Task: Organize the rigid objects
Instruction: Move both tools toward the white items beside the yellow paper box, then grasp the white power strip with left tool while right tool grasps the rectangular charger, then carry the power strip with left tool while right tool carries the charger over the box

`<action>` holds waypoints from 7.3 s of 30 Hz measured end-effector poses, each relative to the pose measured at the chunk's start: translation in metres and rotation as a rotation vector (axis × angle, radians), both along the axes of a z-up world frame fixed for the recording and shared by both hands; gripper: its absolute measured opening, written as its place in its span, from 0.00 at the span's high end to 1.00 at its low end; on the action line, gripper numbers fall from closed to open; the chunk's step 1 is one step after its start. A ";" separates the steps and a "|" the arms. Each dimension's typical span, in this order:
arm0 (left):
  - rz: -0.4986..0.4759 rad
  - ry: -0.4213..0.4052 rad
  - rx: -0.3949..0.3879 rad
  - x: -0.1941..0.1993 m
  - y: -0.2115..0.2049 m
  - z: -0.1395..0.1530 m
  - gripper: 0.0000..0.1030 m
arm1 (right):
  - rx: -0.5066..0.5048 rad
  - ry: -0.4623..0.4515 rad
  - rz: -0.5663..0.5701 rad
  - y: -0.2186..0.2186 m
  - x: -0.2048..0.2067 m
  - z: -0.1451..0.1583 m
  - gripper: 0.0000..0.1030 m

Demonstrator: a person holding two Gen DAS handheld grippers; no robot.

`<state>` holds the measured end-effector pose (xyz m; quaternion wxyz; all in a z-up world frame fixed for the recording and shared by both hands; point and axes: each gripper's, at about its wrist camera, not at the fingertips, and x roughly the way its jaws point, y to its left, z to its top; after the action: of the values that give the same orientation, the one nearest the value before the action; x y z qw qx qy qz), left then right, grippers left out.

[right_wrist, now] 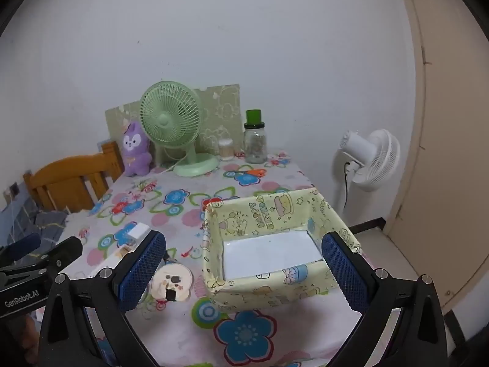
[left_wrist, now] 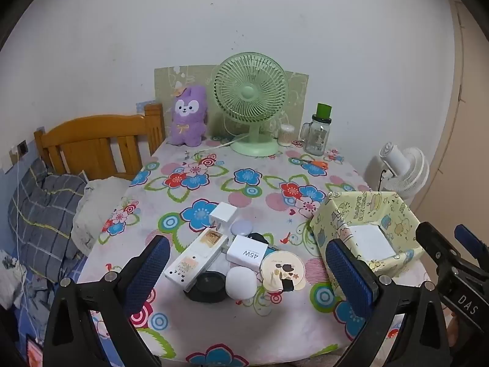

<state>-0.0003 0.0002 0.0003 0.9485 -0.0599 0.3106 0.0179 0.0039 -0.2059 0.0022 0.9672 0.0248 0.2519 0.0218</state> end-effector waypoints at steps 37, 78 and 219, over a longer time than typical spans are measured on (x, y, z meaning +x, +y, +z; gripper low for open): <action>-0.032 -0.087 0.103 -0.004 -0.012 0.001 0.00 | -0.020 -0.005 0.050 0.014 0.000 -0.003 0.00; -0.055 -0.070 0.076 0.001 -0.017 -0.008 0.00 | -0.060 -0.039 0.009 0.010 -0.002 -0.006 0.00; -0.171 0.292 0.088 0.114 0.072 -0.125 0.56 | -0.018 0.448 0.151 0.171 0.136 -0.140 0.28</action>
<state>0.1138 0.0723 -0.1243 0.8931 0.0115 0.4480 -0.0406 0.1394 -0.0347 -0.1374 0.8830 0.0016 0.4614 0.0859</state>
